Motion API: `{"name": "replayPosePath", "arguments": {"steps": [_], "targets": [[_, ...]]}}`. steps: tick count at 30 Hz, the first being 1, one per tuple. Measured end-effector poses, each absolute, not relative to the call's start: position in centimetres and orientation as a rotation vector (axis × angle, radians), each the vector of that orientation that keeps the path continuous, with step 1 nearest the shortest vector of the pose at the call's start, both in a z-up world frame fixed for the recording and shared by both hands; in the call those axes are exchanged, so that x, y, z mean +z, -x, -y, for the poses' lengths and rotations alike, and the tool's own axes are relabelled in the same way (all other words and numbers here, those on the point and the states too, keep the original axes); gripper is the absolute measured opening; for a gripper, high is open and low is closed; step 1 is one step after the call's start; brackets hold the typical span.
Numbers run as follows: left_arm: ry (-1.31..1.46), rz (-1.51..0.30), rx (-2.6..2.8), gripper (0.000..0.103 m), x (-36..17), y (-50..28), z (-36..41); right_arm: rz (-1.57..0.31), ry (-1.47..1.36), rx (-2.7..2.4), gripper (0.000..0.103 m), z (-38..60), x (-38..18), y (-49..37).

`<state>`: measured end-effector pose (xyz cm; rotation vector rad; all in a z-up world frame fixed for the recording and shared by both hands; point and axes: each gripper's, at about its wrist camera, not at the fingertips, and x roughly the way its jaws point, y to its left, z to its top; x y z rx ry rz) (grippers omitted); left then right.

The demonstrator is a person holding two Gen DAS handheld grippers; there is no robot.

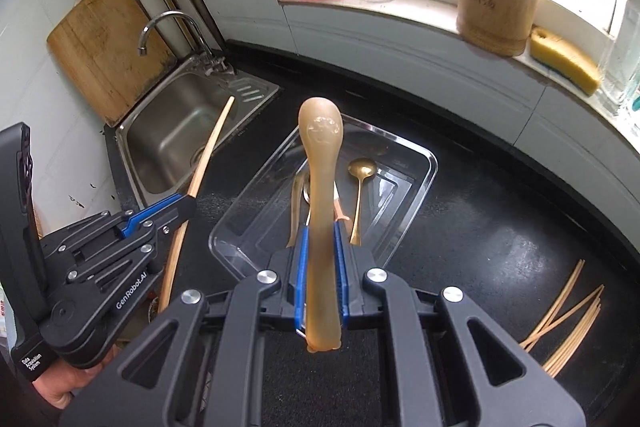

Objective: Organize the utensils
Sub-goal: 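Carry the chopstick and amber spoon over the clear tray with both tools, then open both tools to drop the chopstick and amber spoon into the tray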

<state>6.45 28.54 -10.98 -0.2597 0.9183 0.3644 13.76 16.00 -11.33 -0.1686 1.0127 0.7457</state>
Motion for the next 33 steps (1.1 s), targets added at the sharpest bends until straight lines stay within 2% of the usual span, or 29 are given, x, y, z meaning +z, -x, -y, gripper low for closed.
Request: {"name": "replayPosePath", "arguments": {"steps": [15, 26, 27, 28, 29, 30, 32, 33], "targets": [[0.294, -1.003, 0.309, 0.006, -17.4, -11.2, -30.1, -1.133, 0.216, 0.71, 0.013, -19.7, -17.0, -19.3], [0.282, -1.038, 0.301, 0.006, -19.6, -12.6, -31.4, -1.187, 0.16, 0.713, 0.013, -21.2, -19.0, -21.7], [0.282, -1.046, 0.304, 0.008, -19.7, -12.7, -31.4, -1.197, 0.138, 0.716, 0.014, -21.0, -19.0, -21.9], [0.283, -1.057, 0.309, 0.009, -19.8, -12.7, -31.4, -1.203, 0.123, 0.714, 0.032, -20.9, -18.9, -22.1], [0.283, -1.064, 0.306, 0.018, -19.9, -12.7, -31.5, -1.191, 0.102, 0.712, 0.051, -20.5, -18.5, -22.3], [0.283, -1.062, 0.306, 0.043, -19.8, -12.6, -31.7, -1.167, 0.082, 0.712, 0.084, -20.1, -18.0, -22.4], [0.279, -1.036, 0.324, 0.087, -19.1, -12.0, -31.9, -1.118, 0.07, 0.711, 0.087, -19.2, -16.7, -22.2], [0.277, -1.0, 0.329, 0.087, -18.4, -11.4, -31.9, -1.115, 0.063, 0.711, 0.087, -18.8, -16.4, -22.2]]}}
